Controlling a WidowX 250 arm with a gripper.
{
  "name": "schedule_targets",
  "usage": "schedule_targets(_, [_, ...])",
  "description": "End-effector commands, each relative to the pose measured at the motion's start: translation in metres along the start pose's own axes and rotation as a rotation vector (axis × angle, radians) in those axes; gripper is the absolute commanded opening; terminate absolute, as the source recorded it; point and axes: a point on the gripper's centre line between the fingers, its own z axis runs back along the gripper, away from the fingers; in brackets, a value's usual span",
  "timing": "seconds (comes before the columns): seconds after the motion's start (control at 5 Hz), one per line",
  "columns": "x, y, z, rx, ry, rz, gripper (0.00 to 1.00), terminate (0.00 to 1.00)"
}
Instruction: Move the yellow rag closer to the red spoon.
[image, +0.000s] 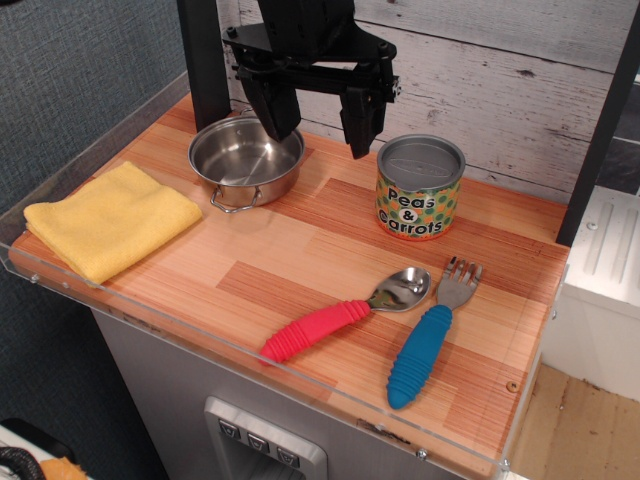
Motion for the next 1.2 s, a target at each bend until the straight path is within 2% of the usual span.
schedule_targets(0.0, [0.0, 0.0, 0.0, 0.0, 0.0, 0.0, 1.0, 0.0])
schedule_targets(0.4, [-0.018, 0.055, -0.017, 0.098, 0.09, 0.005, 1.0, 0.0])
schedule_targets(0.8, [-0.042, 0.117, -0.02, 0.194, 0.148, 0.013, 1.0, 0.0])
schedule_targets(1.0, [-0.048, 0.146, -0.029, 0.202, 0.167, 0.023, 1.0, 0.0])
